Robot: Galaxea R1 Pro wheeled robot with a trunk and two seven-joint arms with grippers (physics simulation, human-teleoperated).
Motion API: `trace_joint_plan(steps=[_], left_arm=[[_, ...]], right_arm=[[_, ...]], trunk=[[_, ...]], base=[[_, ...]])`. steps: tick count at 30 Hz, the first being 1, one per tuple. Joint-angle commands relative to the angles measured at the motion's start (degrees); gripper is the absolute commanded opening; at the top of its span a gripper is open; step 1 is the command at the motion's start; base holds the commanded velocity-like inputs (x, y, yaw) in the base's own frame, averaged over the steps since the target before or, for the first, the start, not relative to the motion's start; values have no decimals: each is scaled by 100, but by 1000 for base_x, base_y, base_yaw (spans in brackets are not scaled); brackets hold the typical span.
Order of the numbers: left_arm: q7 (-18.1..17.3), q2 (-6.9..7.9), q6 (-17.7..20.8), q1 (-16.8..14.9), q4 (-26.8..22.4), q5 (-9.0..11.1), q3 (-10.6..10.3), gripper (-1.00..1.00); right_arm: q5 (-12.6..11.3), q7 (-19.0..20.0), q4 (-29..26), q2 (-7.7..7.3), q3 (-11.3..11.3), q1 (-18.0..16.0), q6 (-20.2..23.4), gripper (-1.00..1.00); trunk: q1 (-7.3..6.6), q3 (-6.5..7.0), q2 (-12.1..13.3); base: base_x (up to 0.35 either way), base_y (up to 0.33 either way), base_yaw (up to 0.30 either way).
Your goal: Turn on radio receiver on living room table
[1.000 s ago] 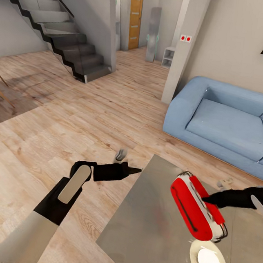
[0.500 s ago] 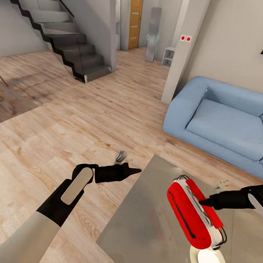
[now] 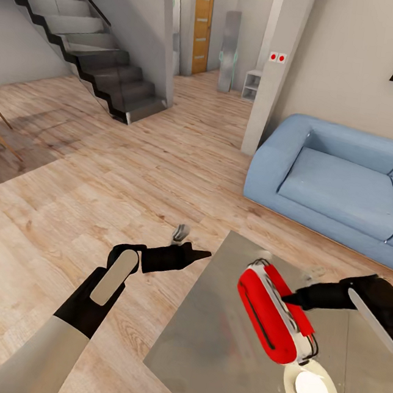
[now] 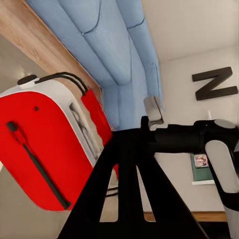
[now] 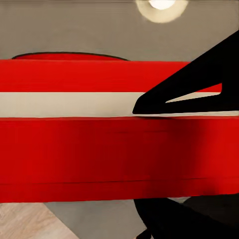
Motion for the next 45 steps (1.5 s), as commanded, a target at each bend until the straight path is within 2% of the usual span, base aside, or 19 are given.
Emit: trace_joint_plan(steps=[1, 4, 6, 8, 11, 14, 19, 23, 29, 31, 33, 41, 45], left_arm=[[-3, 5, 0, 1, -2, 3, -1, -100], [-11, 18, 13, 1, -5, 9, -3, -100], [-12, 24, 16, 1, -6, 21, -3, -100], [-14, 26, 16, 1, -6, 43, -5, -100], [-16, 27, 18, 1, 5, 63, -10, -100], [-20, 20, 25, 1, 11, 71, -12, -100], [-21, 21, 26, 1, 38, 72, -12, -100], [-21, 21, 20, 1, 46, 72, -12, -100], [-42, 26, 17, 1, 55, 72, -12, -100], [-43, 27, 17, 1, 55, 72, -12, -100], [-39, 26, 17, 1, 56, 72, -12, -100], [-38, 18, 17, 1, 56, 72, -12, -100], [-38, 18, 14, 1, 56, 72, -12, -100]], right_arm=[[-44, -101, 9, 78, 1, -2, -22, -100], [-37, -197, 109, 225, 0, -5, -251, -100], [-37, -212, 326, 383, -2, -7, -453, -100], [-36, -221, 561, 539, -6, -5, -819, -100], [-37, -229, 914, 653, -3, -5, -1305, -100], [-37, -243, 1190, 852, 0, -6, -1491, -100], [-44, -246, 1430, 923, -1, -4, -1853, -100], [-38, -246, 1693, 1079, 7, -5, -2010, -100], [-37, -246, 1941, 1118, 6, -5, -2314, -100], [-33, -246, 2122, 1185, 13, -6, -2391, -100], [-23, -304, 2240, 1261, 17, -7, -2419, -100], [-10, -433, 2256, 1271, 18, -8, -2390, -100], [169, -447, 2388, 1363, 18, -5, -2423, -100]], trunk=[[-1, 0, 0], [-1, 0, 0], [-1, 0, 0], [-1, 0, 0], [-1, 0, 0], [-1, 0, 0], [-1, 0, 0], [-1, 0, 0], [-1, 0, 0], [-1, 0, 0], [-1, 0, 0], [-1, 0, 0], [-1, 0, 0]], base=[[0, 0, 0], [0, 0, 0], [0, 0, 0], [0, 0, 0], [0, 0, 0], [0, 0, 0], [0, 0, 0], [0, 0, 0], [0, 0, 0], [0, 0, 0], [0, 0, 0], [0, 0, 0], [0, 0, 0]])
